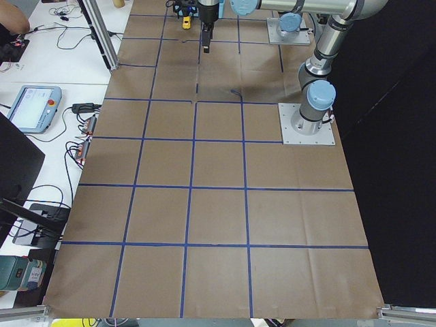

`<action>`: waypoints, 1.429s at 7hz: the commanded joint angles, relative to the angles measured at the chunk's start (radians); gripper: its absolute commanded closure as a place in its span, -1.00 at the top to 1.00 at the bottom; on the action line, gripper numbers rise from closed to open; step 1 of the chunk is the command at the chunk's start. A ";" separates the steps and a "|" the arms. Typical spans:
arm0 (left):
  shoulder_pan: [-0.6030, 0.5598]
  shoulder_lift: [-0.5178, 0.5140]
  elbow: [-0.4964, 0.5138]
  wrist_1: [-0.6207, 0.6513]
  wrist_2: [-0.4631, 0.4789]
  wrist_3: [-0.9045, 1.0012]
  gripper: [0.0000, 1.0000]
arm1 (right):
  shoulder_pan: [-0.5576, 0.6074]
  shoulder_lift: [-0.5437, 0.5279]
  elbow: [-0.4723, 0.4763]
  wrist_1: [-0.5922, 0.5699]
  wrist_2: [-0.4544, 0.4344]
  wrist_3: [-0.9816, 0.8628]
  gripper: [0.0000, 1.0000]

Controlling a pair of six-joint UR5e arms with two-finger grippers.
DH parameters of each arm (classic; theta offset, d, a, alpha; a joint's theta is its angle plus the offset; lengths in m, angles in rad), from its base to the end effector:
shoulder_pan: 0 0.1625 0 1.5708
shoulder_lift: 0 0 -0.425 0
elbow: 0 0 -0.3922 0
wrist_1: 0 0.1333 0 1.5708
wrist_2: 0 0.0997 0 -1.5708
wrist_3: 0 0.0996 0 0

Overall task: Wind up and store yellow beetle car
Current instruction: 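Close the right gripper on the yellow car and lift it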

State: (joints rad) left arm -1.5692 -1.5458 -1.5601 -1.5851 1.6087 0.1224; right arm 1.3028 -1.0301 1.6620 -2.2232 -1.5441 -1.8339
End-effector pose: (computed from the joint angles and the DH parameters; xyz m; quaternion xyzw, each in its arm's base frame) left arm -0.1288 -0.4833 0.5040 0.0601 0.9980 -0.0095 0.0196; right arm -0.0376 -0.6502 0.1977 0.7054 -0.7086 0.0167 0.0023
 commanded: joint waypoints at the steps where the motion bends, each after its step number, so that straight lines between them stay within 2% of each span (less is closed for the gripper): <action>1: 0.000 0.000 0.002 0.000 0.000 -0.001 1.00 | 0.001 0.002 0.001 -0.001 0.009 0.001 0.71; 2: 0.000 0.000 0.002 0.000 0.000 -0.001 1.00 | 0.001 0.002 0.001 -0.001 0.009 0.001 0.49; 4: 0.000 0.000 0.002 -0.001 0.000 0.000 1.00 | 0.000 0.001 0.004 -0.001 0.009 -0.004 -0.28; 5: 0.000 0.000 0.002 -0.001 -0.001 0.000 1.00 | 0.000 -0.001 0.004 -0.001 0.009 -0.004 -0.46; 7: 0.000 0.001 0.000 -0.001 0.000 0.000 1.00 | 0.003 -0.013 -0.002 0.000 0.009 0.001 -0.47; 10: 0.000 0.001 0.003 -0.001 0.000 0.000 1.00 | 0.098 -0.126 -0.021 0.042 0.004 0.114 -0.47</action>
State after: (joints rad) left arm -1.5692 -1.5447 -1.5585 -1.5861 1.6092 0.1223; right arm 1.3695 -1.1104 1.6509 -2.2034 -1.5392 -1.7661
